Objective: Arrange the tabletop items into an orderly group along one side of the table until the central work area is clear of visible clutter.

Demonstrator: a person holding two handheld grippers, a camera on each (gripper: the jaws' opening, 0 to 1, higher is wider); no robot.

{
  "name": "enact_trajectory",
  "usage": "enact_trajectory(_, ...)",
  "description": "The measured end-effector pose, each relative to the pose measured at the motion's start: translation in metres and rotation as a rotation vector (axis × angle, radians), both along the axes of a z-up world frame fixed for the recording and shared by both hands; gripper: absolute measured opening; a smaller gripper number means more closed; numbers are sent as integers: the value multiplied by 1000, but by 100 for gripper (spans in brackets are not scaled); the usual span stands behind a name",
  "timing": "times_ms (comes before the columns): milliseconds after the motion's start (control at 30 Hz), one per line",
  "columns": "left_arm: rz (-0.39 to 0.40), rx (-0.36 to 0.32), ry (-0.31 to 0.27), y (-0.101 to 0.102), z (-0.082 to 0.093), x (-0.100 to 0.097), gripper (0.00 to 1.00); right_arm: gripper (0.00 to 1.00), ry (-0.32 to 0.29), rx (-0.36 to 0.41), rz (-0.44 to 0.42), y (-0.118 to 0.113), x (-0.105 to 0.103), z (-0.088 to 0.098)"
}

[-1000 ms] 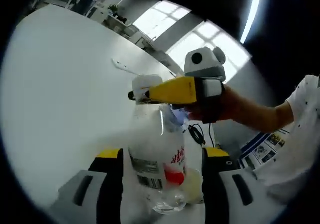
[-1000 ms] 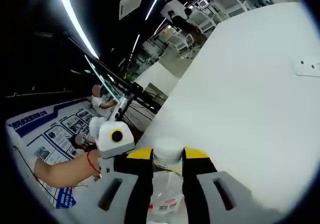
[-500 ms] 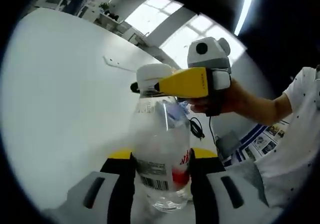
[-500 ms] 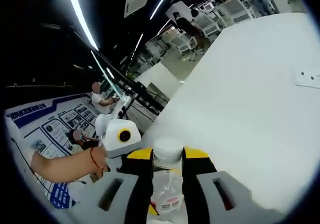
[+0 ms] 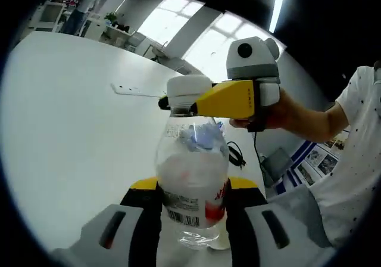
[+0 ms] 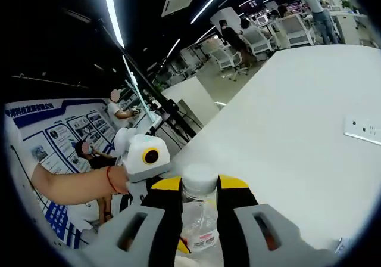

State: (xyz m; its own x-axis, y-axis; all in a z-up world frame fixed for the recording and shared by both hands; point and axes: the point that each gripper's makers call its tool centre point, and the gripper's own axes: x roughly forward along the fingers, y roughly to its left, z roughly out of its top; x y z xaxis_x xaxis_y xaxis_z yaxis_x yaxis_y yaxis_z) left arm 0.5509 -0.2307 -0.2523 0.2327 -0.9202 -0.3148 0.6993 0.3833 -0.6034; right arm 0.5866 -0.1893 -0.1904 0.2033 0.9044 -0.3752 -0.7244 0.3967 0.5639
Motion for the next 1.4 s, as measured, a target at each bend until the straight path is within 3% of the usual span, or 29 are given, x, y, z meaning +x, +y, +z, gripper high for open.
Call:
enact_trajectory(233,-34,8,-61,-15,14,10,40,19,-82,-13,-6,-16,4,19)
enact_trajectory(700,-93,9,-195,-44,24,22,40,19,-214,-60,-25,-43,10,33)
enact_trajectory(933,-113,35,-323,-50,30,34,40,19,-306,-67,-38,-52,15,42)
enact_trajectory(1400,-165,64,-475,-59,26,42,41,19,-454,-132,-50,-61,12,39)
